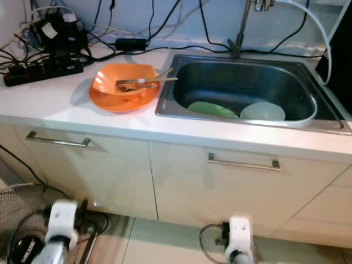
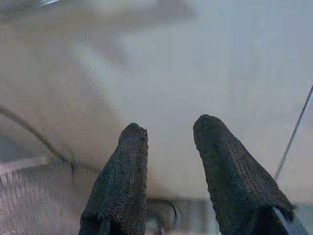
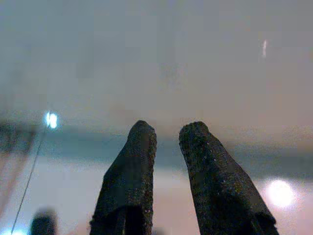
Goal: Kitchen organization
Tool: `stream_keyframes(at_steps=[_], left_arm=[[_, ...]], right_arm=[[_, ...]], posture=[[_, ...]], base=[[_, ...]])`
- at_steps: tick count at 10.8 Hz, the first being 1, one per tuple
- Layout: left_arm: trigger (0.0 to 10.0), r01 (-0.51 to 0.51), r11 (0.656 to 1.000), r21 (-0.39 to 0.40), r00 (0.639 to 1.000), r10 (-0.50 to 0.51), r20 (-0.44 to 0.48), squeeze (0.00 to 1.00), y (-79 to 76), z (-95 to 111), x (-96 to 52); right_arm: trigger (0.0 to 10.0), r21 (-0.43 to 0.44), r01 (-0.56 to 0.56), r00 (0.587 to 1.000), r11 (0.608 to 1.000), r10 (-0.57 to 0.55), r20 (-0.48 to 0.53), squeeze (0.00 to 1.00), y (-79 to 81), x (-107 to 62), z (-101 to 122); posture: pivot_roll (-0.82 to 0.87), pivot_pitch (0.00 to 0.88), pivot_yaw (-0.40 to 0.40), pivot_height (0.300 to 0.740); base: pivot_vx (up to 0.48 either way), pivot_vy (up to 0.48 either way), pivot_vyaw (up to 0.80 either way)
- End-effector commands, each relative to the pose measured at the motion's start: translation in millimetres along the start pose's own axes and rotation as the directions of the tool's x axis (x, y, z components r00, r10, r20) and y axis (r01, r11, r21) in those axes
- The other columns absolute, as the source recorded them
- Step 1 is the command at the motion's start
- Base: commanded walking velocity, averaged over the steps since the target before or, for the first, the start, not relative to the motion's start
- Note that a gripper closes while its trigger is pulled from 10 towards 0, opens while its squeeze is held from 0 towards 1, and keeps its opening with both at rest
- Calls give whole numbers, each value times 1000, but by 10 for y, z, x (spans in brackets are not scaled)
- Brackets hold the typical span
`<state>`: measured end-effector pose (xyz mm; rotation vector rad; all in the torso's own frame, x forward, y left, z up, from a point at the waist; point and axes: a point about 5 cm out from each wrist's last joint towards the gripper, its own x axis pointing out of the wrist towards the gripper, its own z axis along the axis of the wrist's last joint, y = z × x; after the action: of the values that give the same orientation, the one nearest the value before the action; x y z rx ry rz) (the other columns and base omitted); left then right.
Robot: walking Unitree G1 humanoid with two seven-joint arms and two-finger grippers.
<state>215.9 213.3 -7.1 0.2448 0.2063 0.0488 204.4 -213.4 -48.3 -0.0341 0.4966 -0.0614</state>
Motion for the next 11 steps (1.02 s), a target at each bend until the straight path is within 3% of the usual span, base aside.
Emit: stream_keyframes(at_steps=[1, 4, 8, 11], left_arm=[[10000, -6, 999, 32, 999, 5, 46, 0, 13, 82, 1], [10000, -43, 994, 99, 972, 19, 236, 0, 76, 550, 133], [10000, -105, 989, 103, 898, 50, 437, 0, 142, 1285, 280], [10000, -103, 990, 100, 855, 37, 517, 0, 106, 1661, 312]], right_arm=[[10000, -32, 12, 982, 999, -6, 190, 0, -162, 70, 393], [10000, -62, 11, 912, 998, 15, 410, 0, -128, 80, 946], [10000, -72, -5, 833, 997, 44, 551, 0, -38, 24, 1536], [10000, -73, -13, 780, 997, 56, 623, 0, 4, -76, 1895]], posture=[[157, 52, 28, 740], [156, 54, 25, 740], [155, 45, 21, 740], [155, 41, 19, 740]], base=[[0, 0, 0], [0, 0, 0], [0, 0, 0], [0, 0, 0]])
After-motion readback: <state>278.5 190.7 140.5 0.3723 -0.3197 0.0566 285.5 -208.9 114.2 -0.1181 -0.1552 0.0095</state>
